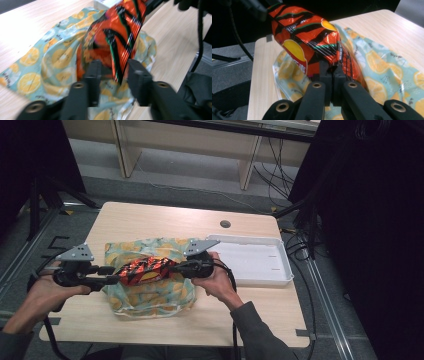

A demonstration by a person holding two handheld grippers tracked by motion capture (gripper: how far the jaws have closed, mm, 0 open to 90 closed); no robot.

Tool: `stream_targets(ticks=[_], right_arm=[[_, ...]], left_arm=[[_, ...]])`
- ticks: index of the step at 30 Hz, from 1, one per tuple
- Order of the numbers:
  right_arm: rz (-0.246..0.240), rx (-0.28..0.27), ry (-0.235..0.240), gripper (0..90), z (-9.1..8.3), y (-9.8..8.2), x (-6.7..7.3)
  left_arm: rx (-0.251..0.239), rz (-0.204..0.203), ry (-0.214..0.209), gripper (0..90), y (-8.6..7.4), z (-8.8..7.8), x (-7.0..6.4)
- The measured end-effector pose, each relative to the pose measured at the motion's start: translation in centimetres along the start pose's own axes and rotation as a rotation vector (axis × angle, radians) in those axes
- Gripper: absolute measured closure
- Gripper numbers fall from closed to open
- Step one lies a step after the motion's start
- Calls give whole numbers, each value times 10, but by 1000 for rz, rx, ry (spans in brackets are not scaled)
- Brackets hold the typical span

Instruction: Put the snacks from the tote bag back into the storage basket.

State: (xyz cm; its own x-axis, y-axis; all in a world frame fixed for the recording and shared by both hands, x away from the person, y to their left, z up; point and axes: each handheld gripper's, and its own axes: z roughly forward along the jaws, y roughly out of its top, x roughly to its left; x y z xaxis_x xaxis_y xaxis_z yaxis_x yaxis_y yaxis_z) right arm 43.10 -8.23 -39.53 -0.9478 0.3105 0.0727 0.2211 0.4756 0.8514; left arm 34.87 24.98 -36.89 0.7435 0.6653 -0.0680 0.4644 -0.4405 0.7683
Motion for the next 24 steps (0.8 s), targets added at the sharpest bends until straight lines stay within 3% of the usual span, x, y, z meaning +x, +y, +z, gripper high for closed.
stream_targets(ticks=[3, 4, 5, 8, 9, 10, 11, 12, 13, 15, 16, 18, 19, 21, 22, 23, 24], right_arm=[[-6, -23, -14, 900, -1, 2, 0], [0, -30, -4, 900, -3, 5, 0], [2, -15, 7, 900, -5, 6, 0], [5, -41, 1, 900, -6, 11, 2], [-3, -46, 4, 900, -6, 13, 3], [-11, -41, 16, 900, -7, 15, 4], [-1, -48, 16, 900, -8, 17, 6], [25, -49, 26, 900, -8, 19, 7], [8, -58, 33, 900, -9, 21, 7], [3, -69, 30, 900, -9, 23, 9], [-10, -84, 40, 900, -9, 26, 11], [-2, -81, 59, 900, -9, 28, 13], [-9, -97, 45, 900, -8, 30, 15], [-11, -98, 56, 900, -8, 32, 18], [-19, -99, 55, 900, -8, 34, 18], [-19, -99, 55, 900, -8, 34, 18], [-25, -97, 70, 900, -10, 38, 20]], left_arm=[[12, -17, 22, 422, -5, -1, -3], [22, -22, 61, 410, -13, 1, -4], [46, -8, 73, 392, -19, 2, -3], [37, -49, 114, 363, -41, 12, -1], [8, -71, 142, 364, -49, 17, -1], [14, -53, 177, 363, -56, 18, 0], [13, -50, 183, 361, -62, 19, 2], [-5, -78, 178, 353, -67, 20, 4], [-10, -110, 162, 337, -71, 18, 6], [-25, -120, 178, 326, -75, 17, 6], [11, -112, 184, 319, -80, 16, 7], [18, -114, 197, 316, -84, 18, 4], [46, -109, 196, 313, -84, 18, 3], [35, -112, 198, 309, -86, 21, 2], [72, -112, 203, 309, -89, 24, -1], [72, -112, 203, 308, -89, 24, -1], [106, -91, 193, 307, -90, 27, -4]])
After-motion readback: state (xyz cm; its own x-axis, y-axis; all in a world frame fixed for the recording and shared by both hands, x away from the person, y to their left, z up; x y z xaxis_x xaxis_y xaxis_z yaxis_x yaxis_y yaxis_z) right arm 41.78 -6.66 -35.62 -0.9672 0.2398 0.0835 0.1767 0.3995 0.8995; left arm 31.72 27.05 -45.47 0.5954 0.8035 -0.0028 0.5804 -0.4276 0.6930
